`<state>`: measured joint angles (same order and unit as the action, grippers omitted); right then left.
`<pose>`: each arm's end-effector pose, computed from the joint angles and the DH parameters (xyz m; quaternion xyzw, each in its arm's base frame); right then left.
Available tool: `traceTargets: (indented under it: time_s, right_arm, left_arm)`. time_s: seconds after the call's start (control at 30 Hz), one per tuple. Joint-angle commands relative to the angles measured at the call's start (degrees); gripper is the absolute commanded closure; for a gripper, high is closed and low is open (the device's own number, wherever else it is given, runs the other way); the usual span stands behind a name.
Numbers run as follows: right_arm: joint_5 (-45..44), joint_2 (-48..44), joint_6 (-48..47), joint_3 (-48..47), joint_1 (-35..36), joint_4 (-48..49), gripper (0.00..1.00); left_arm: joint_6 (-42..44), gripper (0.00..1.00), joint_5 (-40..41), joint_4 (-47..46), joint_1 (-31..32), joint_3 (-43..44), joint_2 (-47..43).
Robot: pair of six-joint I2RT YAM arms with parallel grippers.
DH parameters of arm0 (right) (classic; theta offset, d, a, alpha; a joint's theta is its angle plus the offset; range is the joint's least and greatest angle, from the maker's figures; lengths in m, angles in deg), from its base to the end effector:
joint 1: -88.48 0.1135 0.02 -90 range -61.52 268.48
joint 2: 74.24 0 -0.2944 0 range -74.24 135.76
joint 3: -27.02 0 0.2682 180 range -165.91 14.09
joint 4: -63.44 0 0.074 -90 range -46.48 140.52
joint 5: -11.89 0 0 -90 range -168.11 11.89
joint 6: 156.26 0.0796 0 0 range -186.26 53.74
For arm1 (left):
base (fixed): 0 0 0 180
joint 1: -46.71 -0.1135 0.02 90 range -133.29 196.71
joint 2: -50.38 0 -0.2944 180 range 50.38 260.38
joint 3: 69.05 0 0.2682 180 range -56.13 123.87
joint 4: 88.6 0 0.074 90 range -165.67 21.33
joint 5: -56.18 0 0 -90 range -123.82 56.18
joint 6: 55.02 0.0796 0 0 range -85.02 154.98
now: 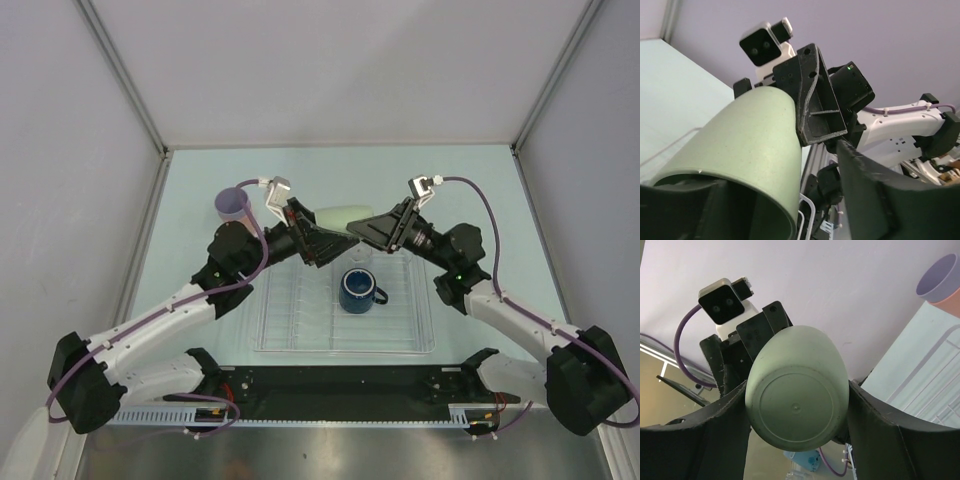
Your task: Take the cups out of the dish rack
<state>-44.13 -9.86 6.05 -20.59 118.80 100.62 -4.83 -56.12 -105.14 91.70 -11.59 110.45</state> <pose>0.2199 0.1801 0.3504 -0.0285 0.5955 0.7173 0.3607 0.1797 -0.2224 0.3920 0.1795 0.5970 -0.6091 0.4903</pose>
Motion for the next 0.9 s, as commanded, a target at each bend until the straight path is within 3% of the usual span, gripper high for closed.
traceTargets:
  time_s: [0.0, 0.23, 0.27, 0.3, 0.37, 0.4, 0.47, 0.5, 0.57, 0.6, 0.67, 0.87]
  right_arm:
    - [1.27, 0.05, -1.12, -3.03, 0.96, 4.65, 1.0]
    - [0.3, -2.41, -3.05, -2.68, 0.7, 1.93, 1.0]
    - [0.21, -2.68, -3.23, -2.68, 0.61, 1.58, 1.0]
    - [0.21, -2.77, -3.32, -2.68, 0.44, 1.14, 1.0]
    - [0.3, -3.29, -3.58, -2.85, 0.26, 0.7, 1.0]
    - [0.39, -3.64, -3.67, -2.94, -0.09, -0.44, 0.95]
    - [0.56, -4.34, -4.28, -3.03, -0.44, -1.67, 0.72]
    - [0.65, -4.79, -4.63, -3.12, -0.7, -3.59, 0.44]
    - [0.3, -6.62, -6.73, -3.9, -1.85, -7.28, 0.24]
    - [-0.05, -7.51, -7.79, -5.04, -2.46, -12.52, 0.09]
    - [-2.67, -9.96, -12.25, -6.54, -5.18, -19.22, 0.0]
    - [-11.2, -15.24, -24.13, -15.06, -12.74, -48.2, 0.0]
  left_arm:
    - [-1.06, 0.49, -2.92, -3.92, 0.18, 0.12, -0.04]
    - [-0.79, 0.72, -2.57, -3.4, 0.18, -0.41, -0.66]
    - [-0.79, 0.77, -2.48, -3.31, 0.18, -0.5, -0.66]
    - [-0.79, 0.98, -2.31, -3.14, 0.18, -0.5, -0.57]
    - [-0.79, 1.0, -2.13, -2.87, 0.27, -0.59, -0.57]
    - [-0.79, 1.0, -2.39, -3.04, 0.27, -0.59, -0.57]
    - [-0.62, 1.0, -1.69, -2.35, 0.27, -0.33, -1.01]
    - [-0.36, 1.0, -1.34, -0.78, 0.27, -0.06, -1.1]
    - [1.13, 1.0, -0.02, 1.69, 0.18, 1.33, -1.62]
    - [1.84, 0.99, 0.5, 4.83, 0.27, 2.04, -1.71]
    - [4.03, 1.0, 2.43, 8.01, 0.27, 3.88, -2.5]
    - [11.76, 1.0, 12.51, 23.56, -0.52, 11.96, -3.65]
